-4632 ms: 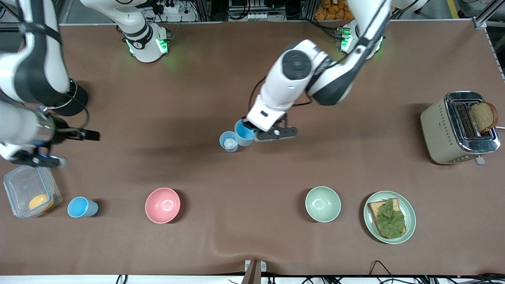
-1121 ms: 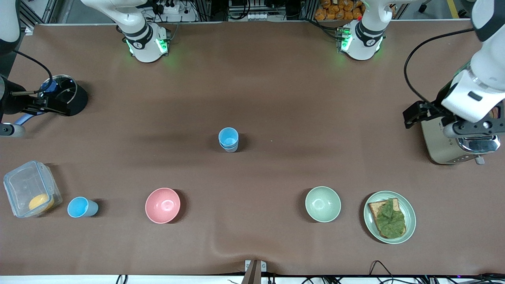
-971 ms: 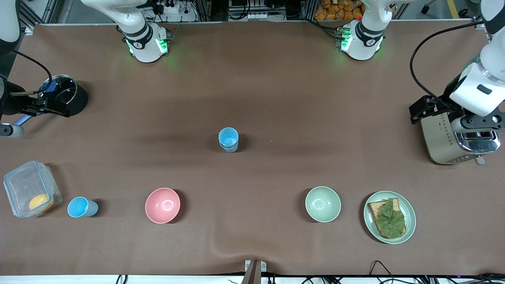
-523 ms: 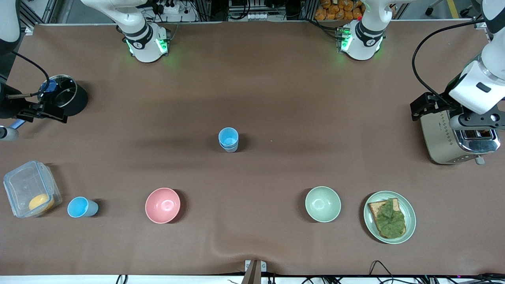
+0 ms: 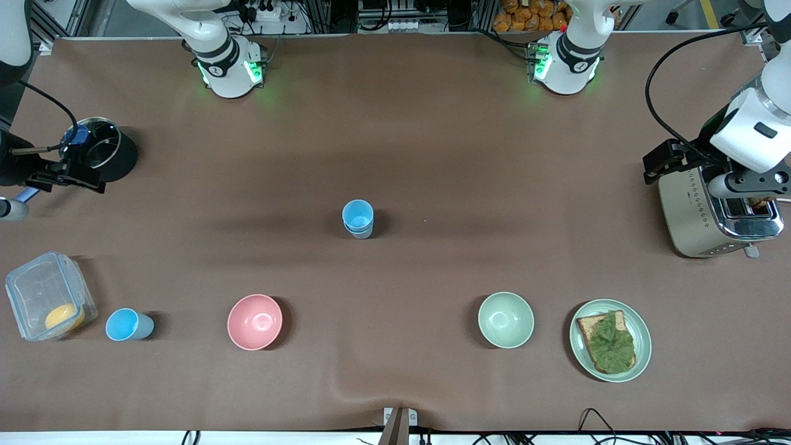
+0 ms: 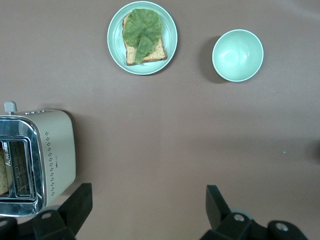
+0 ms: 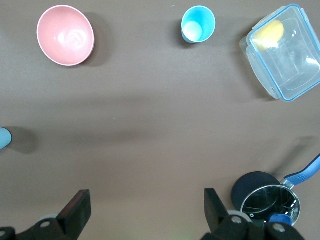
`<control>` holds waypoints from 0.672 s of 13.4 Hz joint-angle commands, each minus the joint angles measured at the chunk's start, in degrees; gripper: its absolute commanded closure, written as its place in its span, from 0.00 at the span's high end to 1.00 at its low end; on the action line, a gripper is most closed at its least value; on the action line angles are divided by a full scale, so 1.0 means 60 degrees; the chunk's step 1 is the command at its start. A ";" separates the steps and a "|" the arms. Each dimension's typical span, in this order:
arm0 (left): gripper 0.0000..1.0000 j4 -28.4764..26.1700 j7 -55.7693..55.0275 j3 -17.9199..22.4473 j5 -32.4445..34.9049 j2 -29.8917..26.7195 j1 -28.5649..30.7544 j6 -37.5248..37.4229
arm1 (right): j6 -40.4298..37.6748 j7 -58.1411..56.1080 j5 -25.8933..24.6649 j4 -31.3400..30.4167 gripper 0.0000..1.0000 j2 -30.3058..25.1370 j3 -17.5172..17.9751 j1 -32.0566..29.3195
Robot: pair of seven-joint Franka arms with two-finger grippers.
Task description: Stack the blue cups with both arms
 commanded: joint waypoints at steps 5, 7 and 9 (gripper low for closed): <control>1.00 -0.0706 -0.0189 -0.0119 -0.0253 -0.0421 0.0397 0.0037 | -0.0033 -0.0087 -0.0011 0.0095 1.00 0.0012 0.0074 -0.0088; 1.00 -0.1231 -0.0175 -0.0134 -0.0385 -0.0727 0.0414 0.0066 | -0.0062 -0.0087 -0.0011 0.0080 1.00 0.0012 0.0074 -0.0088; 1.00 -0.1527 -0.0204 -0.0105 -0.0414 -0.1007 0.0428 0.0256 | -0.0063 -0.0087 -0.0011 0.0080 1.00 0.0012 0.0074 -0.0088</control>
